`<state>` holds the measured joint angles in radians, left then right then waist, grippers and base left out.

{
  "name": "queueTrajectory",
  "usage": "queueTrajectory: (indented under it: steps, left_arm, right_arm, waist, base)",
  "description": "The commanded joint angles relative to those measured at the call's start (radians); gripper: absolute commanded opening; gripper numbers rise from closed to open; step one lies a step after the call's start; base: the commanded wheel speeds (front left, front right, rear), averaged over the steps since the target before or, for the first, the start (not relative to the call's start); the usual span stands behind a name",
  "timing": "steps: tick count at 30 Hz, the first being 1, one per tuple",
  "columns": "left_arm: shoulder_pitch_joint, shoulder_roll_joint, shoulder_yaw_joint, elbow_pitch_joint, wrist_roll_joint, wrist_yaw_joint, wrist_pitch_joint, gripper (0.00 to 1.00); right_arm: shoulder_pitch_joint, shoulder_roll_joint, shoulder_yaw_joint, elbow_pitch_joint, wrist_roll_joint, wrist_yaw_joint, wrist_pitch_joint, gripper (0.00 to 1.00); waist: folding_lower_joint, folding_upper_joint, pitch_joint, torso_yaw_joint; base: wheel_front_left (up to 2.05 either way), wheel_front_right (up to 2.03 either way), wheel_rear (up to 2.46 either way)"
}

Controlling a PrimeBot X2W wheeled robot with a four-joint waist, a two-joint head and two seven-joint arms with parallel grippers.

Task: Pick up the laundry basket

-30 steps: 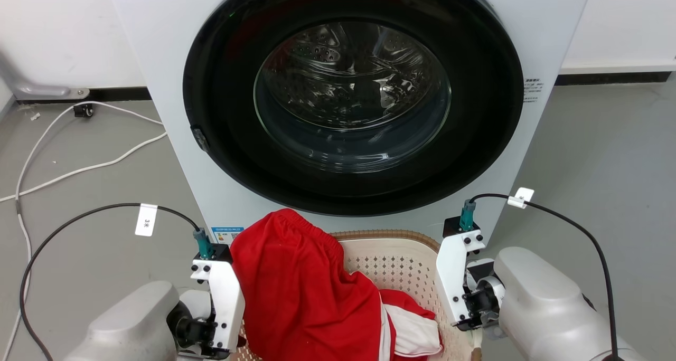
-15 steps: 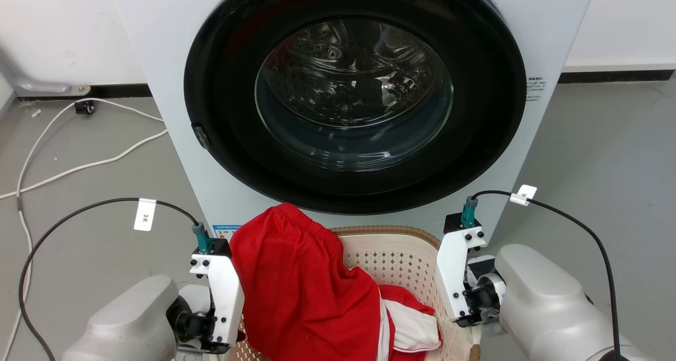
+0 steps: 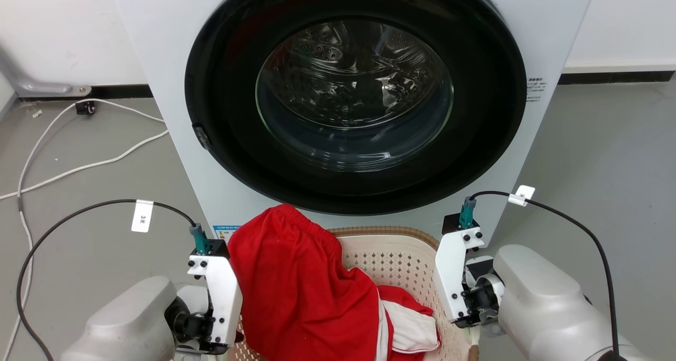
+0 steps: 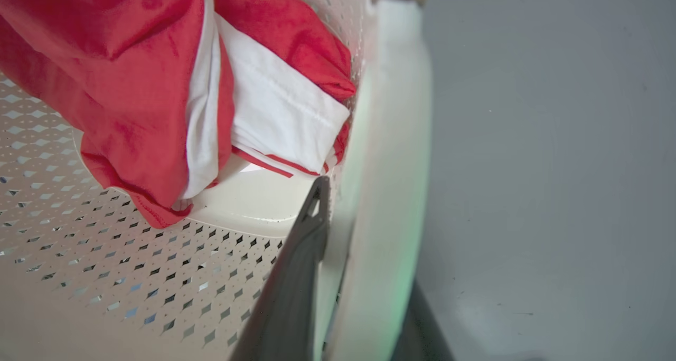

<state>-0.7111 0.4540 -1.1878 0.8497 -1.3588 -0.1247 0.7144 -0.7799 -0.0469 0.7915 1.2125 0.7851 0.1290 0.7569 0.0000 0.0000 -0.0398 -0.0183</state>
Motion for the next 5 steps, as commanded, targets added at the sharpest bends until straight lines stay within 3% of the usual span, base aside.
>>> queueTrajectory:
  steps: [1, 5]
  left_arm:
    - [-0.005, 0.006, -0.008, 0.002, 0.000, -0.009, 0.004, 0.00]
    - [-0.007, 0.008, -0.010, 0.000, -0.002, -0.009, 0.004, 0.00]
  right_arm:
    - [-0.023, -0.006, 0.005, -0.007, 0.008, 0.003, -0.010, 0.00]
    - [-0.025, -0.006, 0.014, -0.010, 0.016, 0.003, -0.012, 0.00]
  waist:
    - [0.0000, 0.0000, 0.001, 0.000]
    - [0.0000, 0.0000, 0.002, -0.004]
  base:
    - [0.00, 0.00, 0.00]
    - [0.00, 0.00, 0.00]
